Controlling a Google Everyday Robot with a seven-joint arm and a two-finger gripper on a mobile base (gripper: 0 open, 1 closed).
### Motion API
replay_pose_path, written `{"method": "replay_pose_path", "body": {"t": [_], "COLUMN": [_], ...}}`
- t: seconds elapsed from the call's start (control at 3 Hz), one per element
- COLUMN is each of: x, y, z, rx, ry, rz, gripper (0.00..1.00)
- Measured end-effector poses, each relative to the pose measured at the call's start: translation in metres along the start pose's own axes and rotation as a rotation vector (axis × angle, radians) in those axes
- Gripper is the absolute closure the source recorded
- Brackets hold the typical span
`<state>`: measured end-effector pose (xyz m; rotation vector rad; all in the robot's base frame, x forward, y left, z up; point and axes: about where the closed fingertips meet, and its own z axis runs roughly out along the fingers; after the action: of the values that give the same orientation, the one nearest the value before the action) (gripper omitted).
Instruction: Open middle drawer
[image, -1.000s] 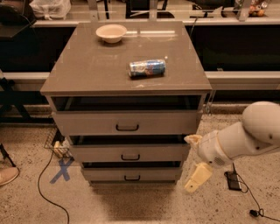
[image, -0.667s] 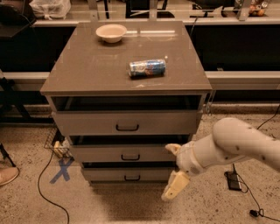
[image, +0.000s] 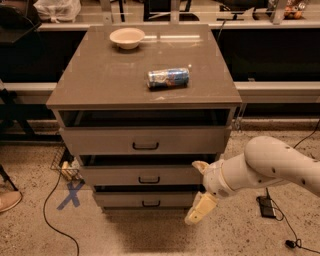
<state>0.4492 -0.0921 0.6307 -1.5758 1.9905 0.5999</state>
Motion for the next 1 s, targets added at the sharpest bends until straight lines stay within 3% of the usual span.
{"method": "replay_pose_path", "body": {"t": [0.33, 1.0], "x": [0.018, 0.060], "y": [-0.008, -0.053], "z": [0.022, 0.085], "rx": [0.023, 0.146], "ry": [0.029, 0.190], "rz": [-0.010, -0.152], "gripper": [0.00, 0.00]}}
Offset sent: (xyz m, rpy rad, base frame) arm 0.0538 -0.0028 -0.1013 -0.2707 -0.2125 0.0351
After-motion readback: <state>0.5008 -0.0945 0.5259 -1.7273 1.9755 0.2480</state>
